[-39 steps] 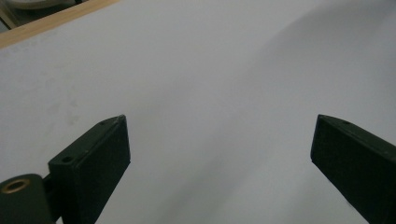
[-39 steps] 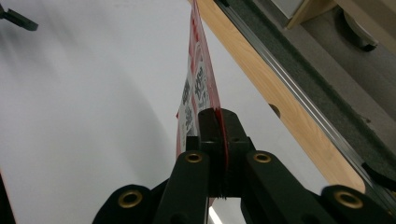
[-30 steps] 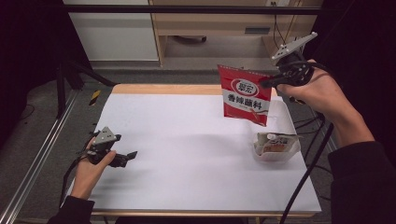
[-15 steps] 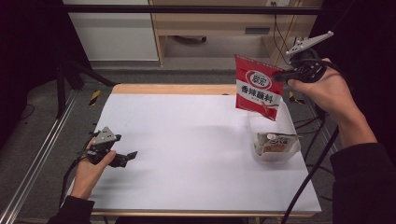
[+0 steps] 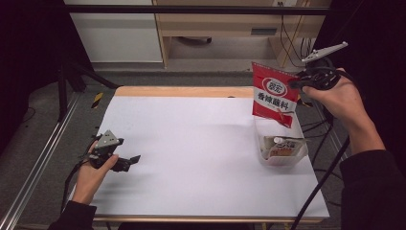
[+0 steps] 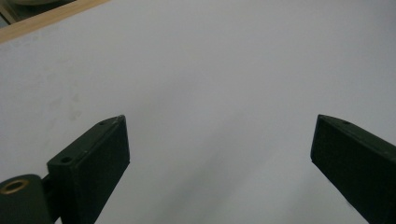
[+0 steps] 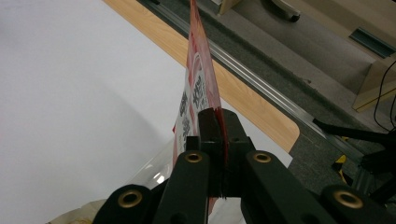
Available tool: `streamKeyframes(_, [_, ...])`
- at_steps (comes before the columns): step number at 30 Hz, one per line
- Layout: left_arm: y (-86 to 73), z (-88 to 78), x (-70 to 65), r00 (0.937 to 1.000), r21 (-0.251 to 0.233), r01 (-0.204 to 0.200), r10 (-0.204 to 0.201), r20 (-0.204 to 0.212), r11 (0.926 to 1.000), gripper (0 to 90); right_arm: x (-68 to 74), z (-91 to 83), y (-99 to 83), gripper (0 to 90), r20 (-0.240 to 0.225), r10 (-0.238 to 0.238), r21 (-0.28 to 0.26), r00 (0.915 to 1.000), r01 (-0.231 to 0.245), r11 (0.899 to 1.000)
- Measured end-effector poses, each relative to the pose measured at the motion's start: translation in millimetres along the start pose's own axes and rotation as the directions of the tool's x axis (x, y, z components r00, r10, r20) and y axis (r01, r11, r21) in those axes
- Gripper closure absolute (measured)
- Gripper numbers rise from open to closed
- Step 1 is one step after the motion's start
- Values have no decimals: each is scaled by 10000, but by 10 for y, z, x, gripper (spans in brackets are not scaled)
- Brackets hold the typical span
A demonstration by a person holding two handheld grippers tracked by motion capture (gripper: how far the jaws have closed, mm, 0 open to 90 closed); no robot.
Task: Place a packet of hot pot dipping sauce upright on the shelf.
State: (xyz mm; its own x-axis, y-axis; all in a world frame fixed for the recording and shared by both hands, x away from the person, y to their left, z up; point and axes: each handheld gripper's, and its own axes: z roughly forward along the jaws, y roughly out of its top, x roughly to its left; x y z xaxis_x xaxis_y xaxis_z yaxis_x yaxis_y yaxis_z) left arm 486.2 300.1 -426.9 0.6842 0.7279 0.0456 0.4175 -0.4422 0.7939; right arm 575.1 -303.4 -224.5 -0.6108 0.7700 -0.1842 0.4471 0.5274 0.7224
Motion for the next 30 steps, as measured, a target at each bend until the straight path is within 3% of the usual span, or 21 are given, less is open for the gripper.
streamKeyframes(8, [-1, 5, -4, 10000, 22, -1, 1, 22, 10000, 43, -57, 5, -72, 899, 114, 175, 55, 9998, -175, 9998])
streamKeyframes(30, [-9, 23, -5, 10000, 98, -42, 41, 77, 9999, 43, -89, 305, -215, 898, 31, 202, 418, 9998, -203, 9989])
